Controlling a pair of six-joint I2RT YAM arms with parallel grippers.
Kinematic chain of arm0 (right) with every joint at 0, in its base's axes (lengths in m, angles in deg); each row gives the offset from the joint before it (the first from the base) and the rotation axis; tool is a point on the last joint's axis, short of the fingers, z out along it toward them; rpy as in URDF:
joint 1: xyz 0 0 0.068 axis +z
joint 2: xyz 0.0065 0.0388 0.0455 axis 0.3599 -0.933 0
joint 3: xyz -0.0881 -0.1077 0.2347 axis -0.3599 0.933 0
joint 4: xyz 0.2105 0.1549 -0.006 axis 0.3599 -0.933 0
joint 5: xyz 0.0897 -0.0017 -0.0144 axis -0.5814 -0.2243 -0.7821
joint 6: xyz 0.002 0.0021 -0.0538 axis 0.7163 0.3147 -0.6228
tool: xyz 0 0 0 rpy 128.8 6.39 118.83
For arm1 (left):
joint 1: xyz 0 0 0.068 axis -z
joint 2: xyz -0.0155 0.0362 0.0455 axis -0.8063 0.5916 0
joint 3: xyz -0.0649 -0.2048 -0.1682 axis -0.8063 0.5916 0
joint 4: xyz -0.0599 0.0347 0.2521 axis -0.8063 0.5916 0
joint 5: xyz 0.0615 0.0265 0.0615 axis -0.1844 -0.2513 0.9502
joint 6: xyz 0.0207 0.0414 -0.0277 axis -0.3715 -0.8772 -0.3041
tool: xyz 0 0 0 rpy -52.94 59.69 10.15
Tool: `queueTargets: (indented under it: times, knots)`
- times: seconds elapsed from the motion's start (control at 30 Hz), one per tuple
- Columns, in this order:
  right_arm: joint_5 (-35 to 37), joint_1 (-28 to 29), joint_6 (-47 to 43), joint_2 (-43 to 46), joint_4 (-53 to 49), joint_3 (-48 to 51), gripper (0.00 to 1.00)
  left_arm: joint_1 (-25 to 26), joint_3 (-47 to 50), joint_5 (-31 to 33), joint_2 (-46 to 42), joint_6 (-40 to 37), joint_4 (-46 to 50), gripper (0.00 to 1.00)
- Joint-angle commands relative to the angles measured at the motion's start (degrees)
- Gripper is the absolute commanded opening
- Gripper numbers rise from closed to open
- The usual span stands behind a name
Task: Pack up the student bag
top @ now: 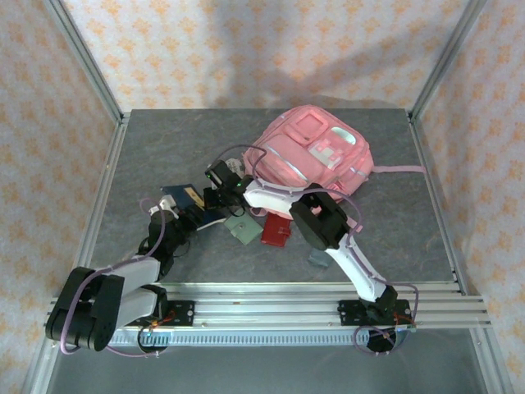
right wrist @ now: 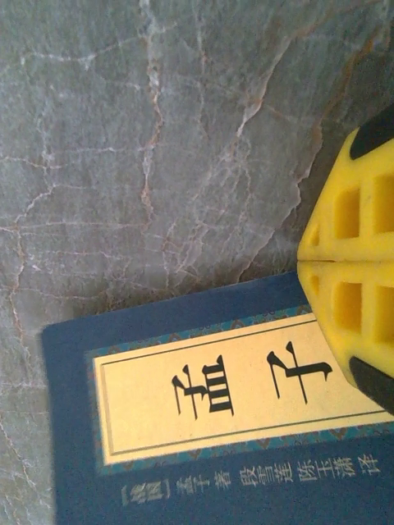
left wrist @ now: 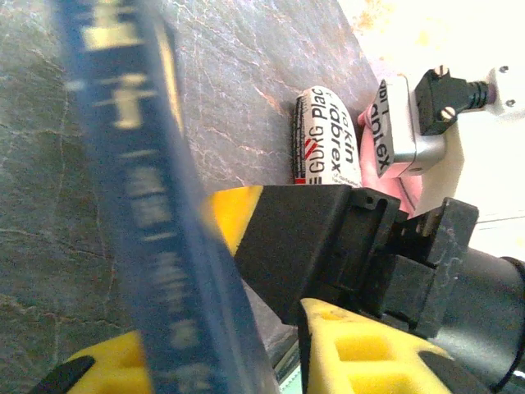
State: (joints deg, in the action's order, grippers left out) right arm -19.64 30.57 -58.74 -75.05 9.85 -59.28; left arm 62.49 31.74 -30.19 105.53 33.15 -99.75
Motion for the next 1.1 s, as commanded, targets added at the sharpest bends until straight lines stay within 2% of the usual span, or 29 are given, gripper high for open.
queueTargets:
  times: [0.0,0.07,0.1,0.27,0.33,0.43,0.5,0.63,0.77,1.07]
  knots:
    - [-2.7,1.79,0.27,-0.58,-7.5,2.64,0.01,0.34,-2.29,-0.41,0.46,-0.36,-3.17,0.12]
    - [-1.53,1.74,-0.04,0.16,-7.83,2.52,0.05,0.39,-2.53,-0.63,-0.84,-0.84,-0.91,0.01]
    - [-1.03,1.69,-0.17,0.75,-8.24,2.31,0.08,0.39,-2.68,-0.31,-2.09,-0.95,1.0,0.0]
    - [-0.66,-1.45,0.45,8.63,-6.0,5.89,0.27,0.38,-5.35,0.25,-11.7,-3.9,12.96,0.0]
    - [-1.25,-3.26,0.86,13.17,-4.35,8.18,0.31,0.37,-6.91,-0.34,-15.5,-5.0,16.91,0.0]
    - [-0.85,-5.9,1.05,21.27,-1.3,13.09,0.4,0.47,-9.29,-3.41,-19.34,-7.08,20.11,0.0]
    - [-3.16,-7.62,1.18,26.4,1.41,16.96,0.46,0.4,-10.52,-6.57,-20.39,-7.63,20.24,0.0]
    - [-10.29,-11.76,3.25,35.49,7.49,25.5,0.49,0.55,-10.71,-16.03,-21.04,-3.98,11.17,0.0]
    - [-19.56,-15.44,7.87,44.02,18.98,36.25,0.59,1.06,-11.19,-21.35,-20.61,0.24,2.36,0.0]
    - [-30.8,-16.68,9.85,46.28,27.24,40.42,0.6,5.15,-15.05,-27.37,-17.75,2.83,-5.41,0.0]
